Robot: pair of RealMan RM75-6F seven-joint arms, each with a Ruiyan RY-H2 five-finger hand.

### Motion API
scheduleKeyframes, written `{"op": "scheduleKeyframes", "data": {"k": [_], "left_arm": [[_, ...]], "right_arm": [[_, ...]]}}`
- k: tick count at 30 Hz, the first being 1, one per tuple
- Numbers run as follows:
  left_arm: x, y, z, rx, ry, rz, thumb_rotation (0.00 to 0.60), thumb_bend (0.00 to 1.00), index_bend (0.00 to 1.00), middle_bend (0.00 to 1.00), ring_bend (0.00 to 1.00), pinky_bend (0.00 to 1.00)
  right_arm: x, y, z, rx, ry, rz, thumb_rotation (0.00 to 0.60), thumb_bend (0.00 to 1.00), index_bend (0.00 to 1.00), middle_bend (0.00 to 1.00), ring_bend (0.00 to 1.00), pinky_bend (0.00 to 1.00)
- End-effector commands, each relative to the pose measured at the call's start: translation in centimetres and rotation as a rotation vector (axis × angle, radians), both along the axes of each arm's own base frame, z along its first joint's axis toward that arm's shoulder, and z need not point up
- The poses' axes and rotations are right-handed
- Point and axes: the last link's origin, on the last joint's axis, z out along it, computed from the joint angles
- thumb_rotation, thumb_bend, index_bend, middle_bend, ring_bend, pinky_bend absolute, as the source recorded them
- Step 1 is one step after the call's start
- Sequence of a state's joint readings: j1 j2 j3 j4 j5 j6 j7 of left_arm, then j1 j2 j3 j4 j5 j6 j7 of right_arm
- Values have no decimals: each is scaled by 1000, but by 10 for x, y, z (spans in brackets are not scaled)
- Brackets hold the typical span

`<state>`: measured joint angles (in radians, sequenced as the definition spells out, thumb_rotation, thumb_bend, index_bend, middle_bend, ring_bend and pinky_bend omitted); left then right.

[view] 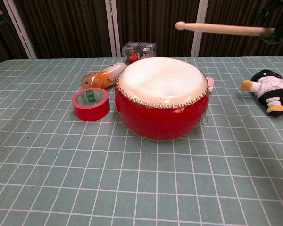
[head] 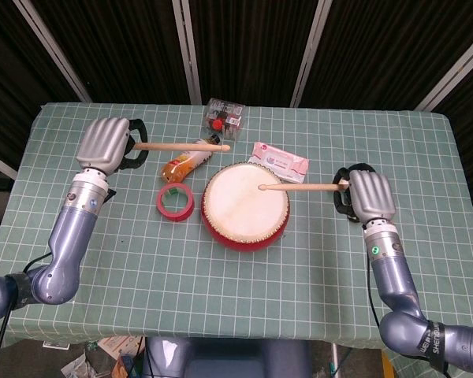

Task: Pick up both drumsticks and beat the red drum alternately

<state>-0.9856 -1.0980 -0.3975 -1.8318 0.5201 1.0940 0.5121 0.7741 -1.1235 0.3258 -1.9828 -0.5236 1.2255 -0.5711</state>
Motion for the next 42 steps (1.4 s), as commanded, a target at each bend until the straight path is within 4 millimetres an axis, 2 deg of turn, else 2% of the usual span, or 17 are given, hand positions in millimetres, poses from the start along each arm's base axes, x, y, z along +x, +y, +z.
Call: {"op": "scheduleKeyframes", "data": {"k": [1, 5, 7, 9, 13, 16, 20, 23, 26, 32, 39, 42], "left_arm": [[-13, 1, 4, -15, 4, 14, 600, 579, 790, 1000, 1000, 1000], [-27, 4, 6, -30, 27, 25, 600, 579, 790, 1000, 1000, 1000], [-34, 5, 6, -38, 38, 33, 600, 579, 790, 1000, 1000, 1000], [-37, 6, 6, -44, 43, 37, 600, 579, 790, 1000, 1000, 1000], [-42, 7, 3, -53, 62, 35, 600, 579, 790, 1000, 1000, 1000], [-38, 6, -2, -62, 57, 26, 600, 579, 790, 1000, 1000, 1000], [-27, 2, -8, -63, 56, 5, 600, 579, 790, 1000, 1000, 1000], [-16, -1, -12, -59, 51, -6, 600, 579, 790, 1000, 1000, 1000], [-2, -3, -17, -53, 23, -20, 600, 579, 790, 1000, 1000, 1000], [27, -6, -36, -42, -41, -31, 600, 579, 790, 1000, 1000, 1000], [40, -6, -66, -67, 22, -4, 600, 579, 790, 1000, 1000, 1000], [38, -5, -82, -95, 80, 30, 600, 579, 789, 1000, 1000, 1000]], "right_arm": [[-10, -7, -32, 39, 131, -45, 600, 672, 1000, 1000, 1000, 1000], [-35, -8, -68, 63, 499, -62, 600, 672, 1000, 1000, 1000, 1000], [-50, -9, -81, 54, 795, -48, 600, 672, 1000, 1000, 1000, 1000], [-55, -8, -89, 40, 893, -74, 600, 672, 1000, 1000, 1000, 1000], [-54, -14, -83, -26, 845, -149, 600, 672, 1000, 1000, 1000, 1000], [-46, -16, -58, -99, 724, -165, 600, 672, 1000, 1000, 1000, 1000], [-40, -8, -29, -151, 579, -153, 600, 671, 1000, 1000, 1000, 1000], [-41, 2, -7, -183, 484, -140, 600, 672, 1000, 1000, 1000, 1000], [-45, 10, 7, -195, 439, -132, 600, 672, 1000, 1000, 1000, 1000], [-62, 23, 19, -169, 398, -136, 600, 672, 1000, 1000, 1000, 1000], [-83, 30, 30, -156, 384, -148, 600, 672, 1000, 1000, 1000, 1000], [-91, 31, 32, -147, 375, -152, 600, 672, 1000, 1000, 1000, 1000]]}}
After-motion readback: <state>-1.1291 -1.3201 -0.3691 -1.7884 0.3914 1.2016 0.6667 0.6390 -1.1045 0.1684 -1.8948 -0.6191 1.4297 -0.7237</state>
